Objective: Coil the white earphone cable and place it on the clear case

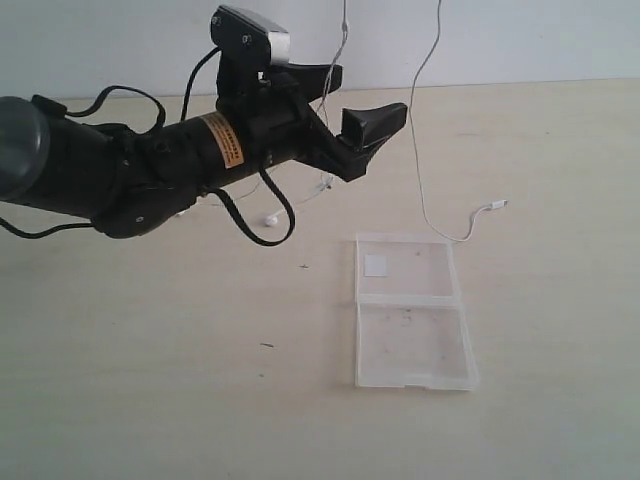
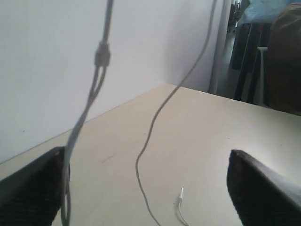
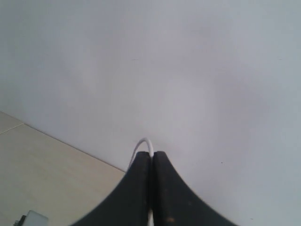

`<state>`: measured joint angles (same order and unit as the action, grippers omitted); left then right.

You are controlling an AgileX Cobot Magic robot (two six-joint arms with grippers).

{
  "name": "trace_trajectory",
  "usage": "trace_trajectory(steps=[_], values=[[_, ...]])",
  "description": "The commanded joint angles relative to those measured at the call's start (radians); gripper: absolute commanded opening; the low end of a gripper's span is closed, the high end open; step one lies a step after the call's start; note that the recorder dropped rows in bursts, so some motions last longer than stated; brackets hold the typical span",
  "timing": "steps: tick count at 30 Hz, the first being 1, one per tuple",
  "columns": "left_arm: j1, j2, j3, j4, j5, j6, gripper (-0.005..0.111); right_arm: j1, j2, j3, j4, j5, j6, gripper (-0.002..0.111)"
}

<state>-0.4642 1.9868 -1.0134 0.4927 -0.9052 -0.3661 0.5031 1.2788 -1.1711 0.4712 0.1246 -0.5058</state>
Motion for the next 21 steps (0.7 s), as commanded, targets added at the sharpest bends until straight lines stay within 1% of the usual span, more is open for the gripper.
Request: trace_trajectory(steps=[1,9,12,18,21], values=[[-0.023,0.032,-0.039,-0.031,0.010,-0.011,0.086,-0.003,-0.007,0.004,-0.002,-0.014,-0.011,0.000],[-0.068,0.103,-0.116,-0.037,0.015,-0.012,0.086,-0.003,-0.007,0.004,0.001,-0.014,-0.016,0.000],[-0.084,0.130,-0.150,-0.069,0.057,-0.010,0.086,-0.003,-0.007,0.004,0.001,-0.016,-0.016,0.000],[-0.084,0.180,-0.191,-0.149,0.071,-0.012,0.086,-0.003,-0.007,0.004,0.001,-0.016,-0.016,0.000],[-0.084,0.193,-0.214,-0.157,0.073,-0.012,0.086,-0.003,-0.007,0.004,0.000,-0.016,-0.020,0.000]])
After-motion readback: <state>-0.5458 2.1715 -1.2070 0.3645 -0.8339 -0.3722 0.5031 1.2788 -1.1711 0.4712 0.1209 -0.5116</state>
